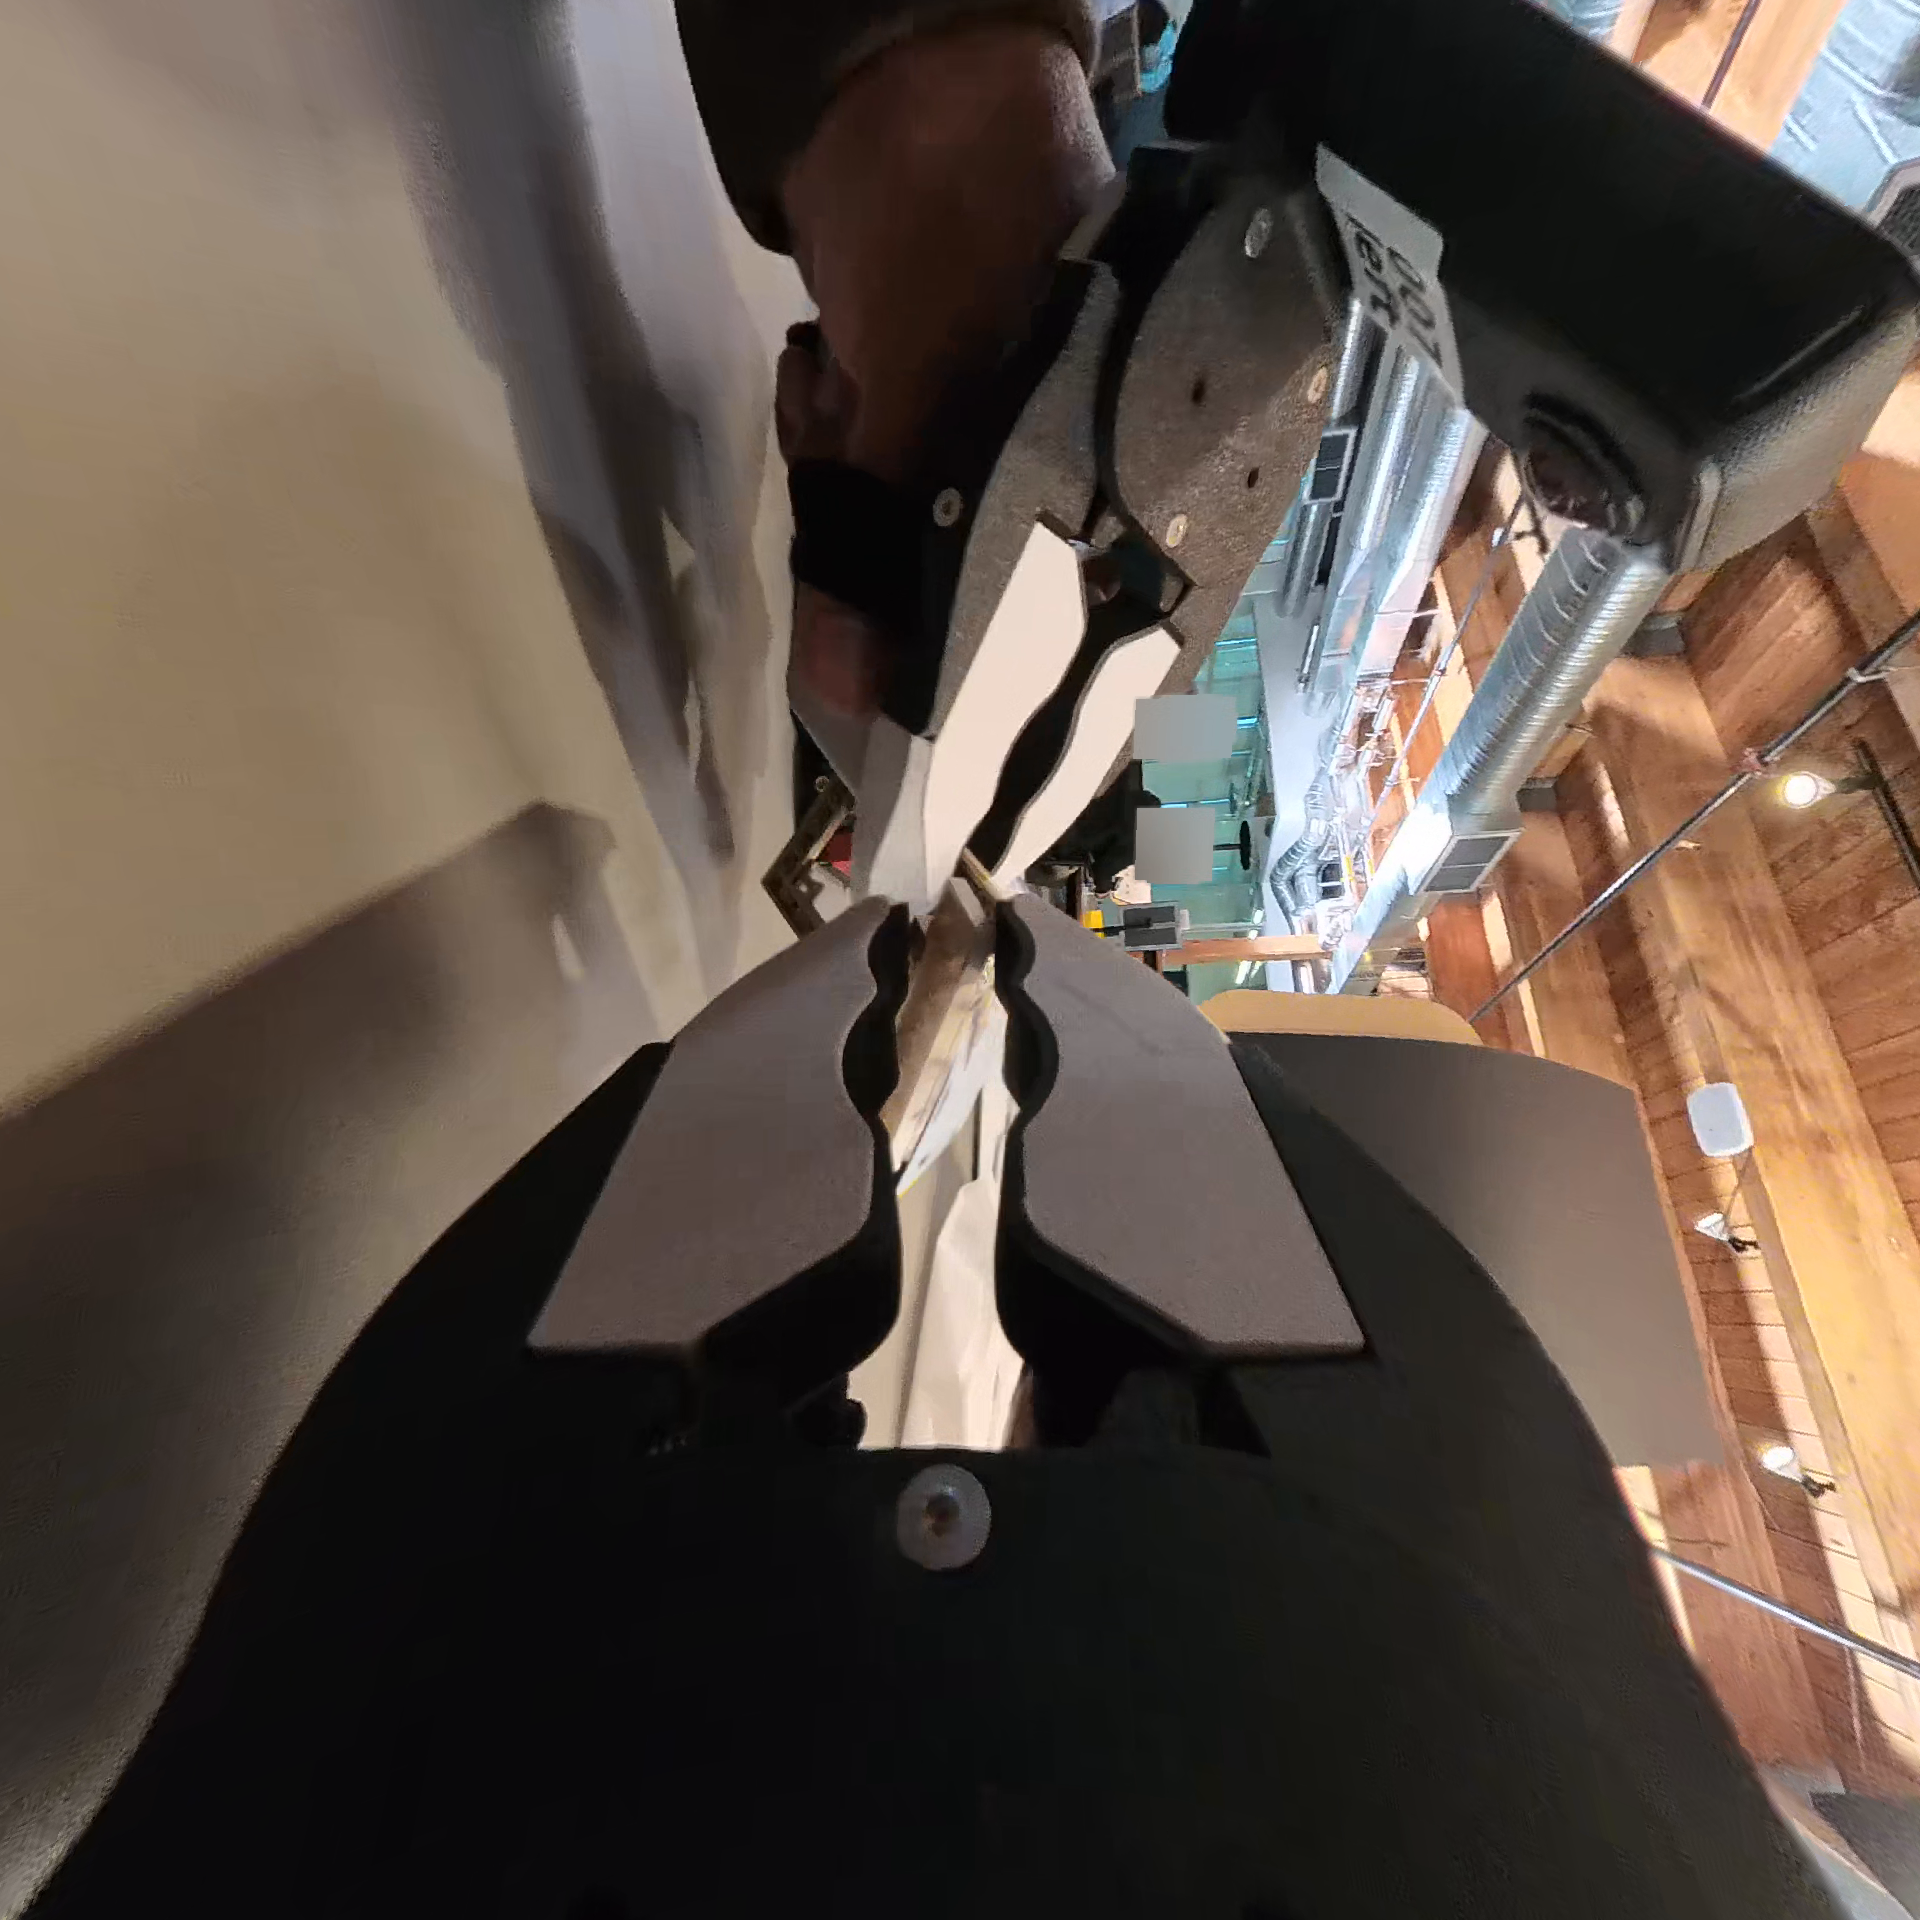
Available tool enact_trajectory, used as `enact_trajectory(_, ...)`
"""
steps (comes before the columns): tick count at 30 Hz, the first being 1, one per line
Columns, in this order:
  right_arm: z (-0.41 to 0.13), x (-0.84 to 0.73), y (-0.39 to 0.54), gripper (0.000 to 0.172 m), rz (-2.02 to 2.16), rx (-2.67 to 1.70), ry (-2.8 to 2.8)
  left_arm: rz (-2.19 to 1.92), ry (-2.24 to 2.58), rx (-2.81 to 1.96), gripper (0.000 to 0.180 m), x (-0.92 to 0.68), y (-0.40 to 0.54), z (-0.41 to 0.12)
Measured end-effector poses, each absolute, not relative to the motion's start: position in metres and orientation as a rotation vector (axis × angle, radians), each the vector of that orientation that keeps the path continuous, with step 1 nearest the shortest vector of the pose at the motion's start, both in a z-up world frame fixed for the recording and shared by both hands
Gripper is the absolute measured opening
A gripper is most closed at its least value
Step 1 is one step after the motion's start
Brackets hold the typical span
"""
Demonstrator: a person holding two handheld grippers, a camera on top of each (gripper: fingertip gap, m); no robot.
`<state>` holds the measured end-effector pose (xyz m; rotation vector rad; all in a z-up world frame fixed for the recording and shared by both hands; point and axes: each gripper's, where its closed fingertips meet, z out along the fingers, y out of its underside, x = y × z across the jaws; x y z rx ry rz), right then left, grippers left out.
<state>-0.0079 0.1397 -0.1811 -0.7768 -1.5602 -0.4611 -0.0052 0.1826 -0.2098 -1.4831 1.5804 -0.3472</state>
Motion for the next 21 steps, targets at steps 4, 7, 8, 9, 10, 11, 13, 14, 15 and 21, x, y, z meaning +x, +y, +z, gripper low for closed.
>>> enact_trajectory(4, -0.178, -0.006, 0.142, 0.016, -0.491, -0.750, -1.523, -0.229, 1.677, -1.397, 0.013, -0.004, 0.178, -0.219)
enact_trajectory(7, -0.175, -0.002, 0.146, 0.016, -0.518, -0.747, -1.497, -0.263, 1.694, -1.374, 0.028, -0.001, 0.173, -0.218)
enact_trajectory(8, -0.174, -0.001, 0.146, 0.016, -0.526, -0.741, -1.486, -0.286, 1.693, -1.369, 0.032, -0.001, 0.171, -0.216)
enact_trajectory(9, -0.172, -0.001, 0.147, 0.016, -0.536, -0.732, -1.473, -0.305, 1.687, -1.359, 0.035, -0.001, 0.171, -0.213)
enact_trajectory(10, -0.170, 0.000, 0.147, 0.016, -0.546, -0.722, -1.459, -0.324, 1.676, -1.345, 0.037, -0.001, 0.171, -0.208)
enact_trajectory(11, -0.168, 0.000, 0.147, 0.016, -0.555, -0.711, -1.448, -0.346, 1.666, -1.330, 0.038, -0.001, 0.170, -0.204)
enact_trajectory(13, -0.168, 0.000, 0.147, 0.016, -0.563, -0.702, -1.439, -0.382, 1.653, -1.300, 0.039, 0.000, 0.167, -0.197)
enact_trajectory(14, -0.168, -0.001, 0.147, 0.016, -0.564, -0.700, -1.438, -0.392, 1.649, -1.293, 0.039, 0.000, 0.166, -0.195)
enact_trajectory(15, -0.169, -0.001, 0.147, 0.016, -0.562, -0.700, -1.439, -0.396, 1.651, -1.290, 0.040, 0.000, 0.165, -0.195)
enact_trajectory(21, -0.167, -0.001, 0.148, 0.016, -0.540, -0.720, -1.417, -0.400, 1.668, -1.289, 0.039, 0.003, 0.163, -0.201)
